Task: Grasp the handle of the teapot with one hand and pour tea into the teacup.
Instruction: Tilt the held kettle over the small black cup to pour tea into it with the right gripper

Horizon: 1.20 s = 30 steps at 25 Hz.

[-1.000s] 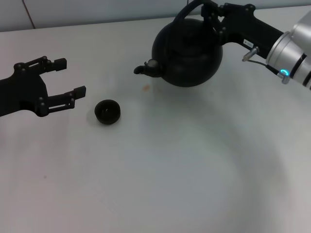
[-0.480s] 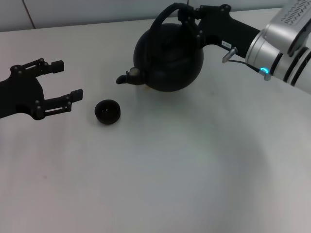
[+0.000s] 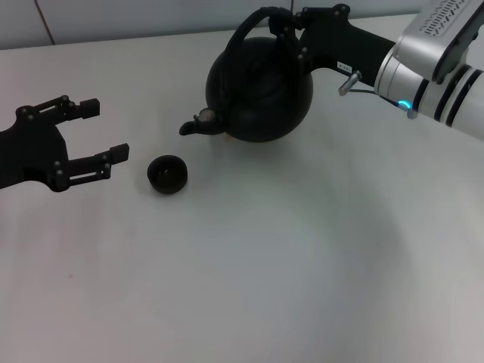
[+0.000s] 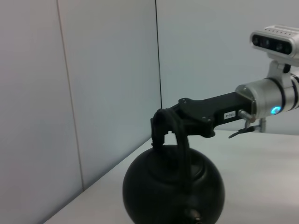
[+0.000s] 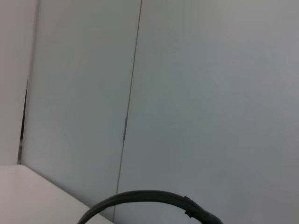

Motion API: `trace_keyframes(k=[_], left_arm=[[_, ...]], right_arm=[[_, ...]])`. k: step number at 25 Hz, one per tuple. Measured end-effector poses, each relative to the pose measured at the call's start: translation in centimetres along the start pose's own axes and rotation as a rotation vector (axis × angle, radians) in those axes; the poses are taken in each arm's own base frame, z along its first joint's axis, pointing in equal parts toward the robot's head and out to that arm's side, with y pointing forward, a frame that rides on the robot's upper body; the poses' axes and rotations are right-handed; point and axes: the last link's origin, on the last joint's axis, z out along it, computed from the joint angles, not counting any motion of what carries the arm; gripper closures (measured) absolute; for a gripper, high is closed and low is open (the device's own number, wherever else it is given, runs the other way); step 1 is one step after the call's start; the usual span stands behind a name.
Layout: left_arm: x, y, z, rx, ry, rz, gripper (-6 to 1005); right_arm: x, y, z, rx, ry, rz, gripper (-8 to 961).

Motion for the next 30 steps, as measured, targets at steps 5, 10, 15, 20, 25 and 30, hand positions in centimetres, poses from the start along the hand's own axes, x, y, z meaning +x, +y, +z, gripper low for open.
trace_keyframes(k=[5,10,15,20,25,30], left_arm=[[0.1,0.1,-0.1,-0.011,0.004,-0.002,197],[0.1,0.1,-0.1,-0.011,0.003,-0.002,197],[0.2,0.1,-0.1,-0.010,0.003,0.004,197],[0.3,0.0,-0.1,-0.010,0.004,0.006,197],[0.3,0.0,-0.1,-0.009,0.003,0.007,197],[0.3,0.0,-0.2,-0.008,0.003,0.006,197]], right_arm=[[0.0,0.0,0.4,-0.010,0.024,-0.031,854],[-0.1,0.2,0.6,-0.021,0.026,-0.043,854],[-0.2,0.2,0.6,-0.023,0.024,-0.046,853],[-0.3,0.1,0.6,-0.023,0.021,-0.070,853],[-0.4,0.3,0.7,-0.030,0.021,-0.080,855],[-0.6,0.5,1.1,-0.045,0.022,-0.097,856]])
